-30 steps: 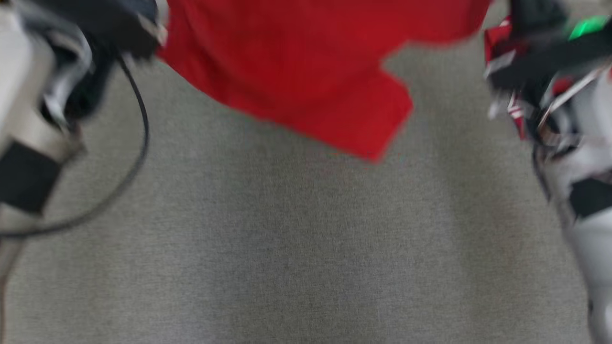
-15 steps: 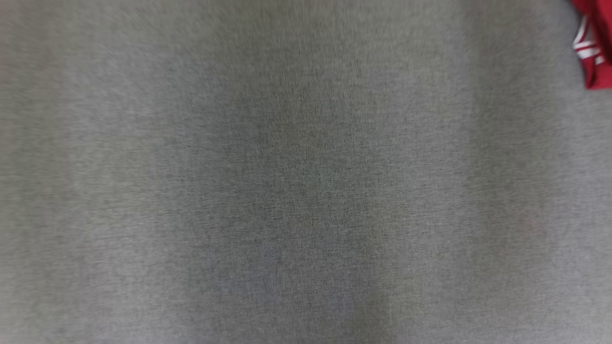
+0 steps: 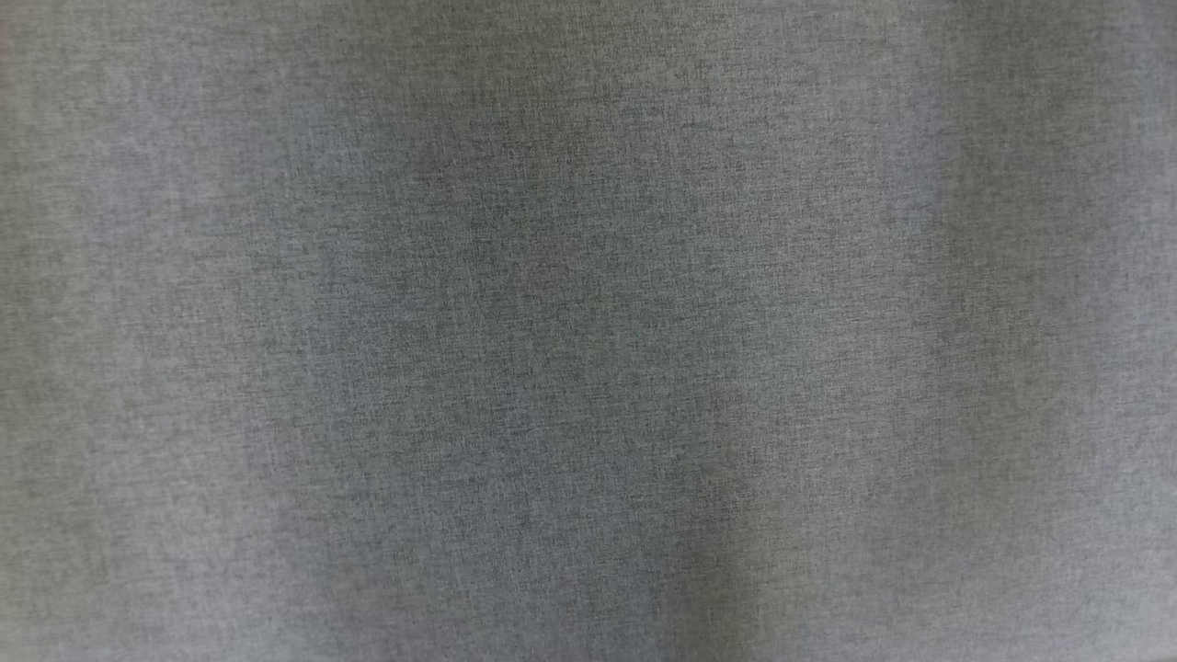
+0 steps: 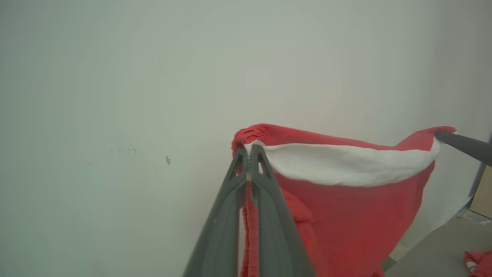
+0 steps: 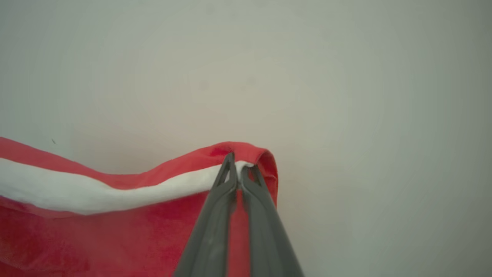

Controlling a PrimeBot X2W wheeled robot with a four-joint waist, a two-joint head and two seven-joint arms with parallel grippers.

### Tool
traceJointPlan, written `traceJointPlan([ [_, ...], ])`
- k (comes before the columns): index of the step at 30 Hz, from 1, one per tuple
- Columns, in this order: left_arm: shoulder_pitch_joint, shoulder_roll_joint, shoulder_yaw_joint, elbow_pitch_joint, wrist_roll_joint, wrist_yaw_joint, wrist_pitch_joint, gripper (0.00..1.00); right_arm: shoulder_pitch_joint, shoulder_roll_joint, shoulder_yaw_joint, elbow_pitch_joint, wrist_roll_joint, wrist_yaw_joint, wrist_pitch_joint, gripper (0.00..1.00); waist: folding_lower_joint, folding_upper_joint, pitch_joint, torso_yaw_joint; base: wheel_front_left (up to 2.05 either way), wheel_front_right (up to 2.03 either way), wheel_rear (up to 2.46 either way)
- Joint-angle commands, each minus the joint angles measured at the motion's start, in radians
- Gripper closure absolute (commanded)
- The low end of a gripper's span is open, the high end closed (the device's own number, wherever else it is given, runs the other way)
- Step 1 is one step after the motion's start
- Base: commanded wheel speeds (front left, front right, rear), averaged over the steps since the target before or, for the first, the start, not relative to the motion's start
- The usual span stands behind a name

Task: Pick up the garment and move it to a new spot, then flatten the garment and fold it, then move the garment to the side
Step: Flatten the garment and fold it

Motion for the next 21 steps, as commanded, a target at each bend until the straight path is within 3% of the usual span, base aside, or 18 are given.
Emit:
traceJointPlan([
  [1, 0.016, -0.002, -0.008, -0.006, -0.025, 0.002, -0.008, 1.0, 0.0, -0.008, 0.006, 0.007, 0.011, -0.003, -0.004, 1.0, -0.0001, -0.0003, 0.003, 0.0, 0.0, 0.0, 0.0],
  [7, 0.125, 0.015, -0.038, -0.055, -0.076, 0.002, -0.055, 1.0, 0.082, -0.032, 0.052, 0.003, 0.045, -0.003, -0.024, 1.0, -0.0001, -0.0003, -0.016, 0.003, 0.0, 0.0, 0.0],
  [12, 0.302, 0.05, -0.042, -0.148, -0.075, 0.002, -0.069, 1.0, 0.237, -0.036, 0.1, -0.044, 0.108, -0.003, -0.055, 1.0, -0.0001, -0.0003, -0.073, -0.004, 0.0, 0.0, 0.0],
  [21, 0.72, 0.084, 0.133, -0.395, 0.034, 0.038, -0.069, 1.0, 0.644, -0.106, 0.189, -0.244, 0.186, -0.003, -0.098, 1.0, -0.0001, -0.0003, -0.208, -0.005, 0.0, 0.0, 0.0],
])
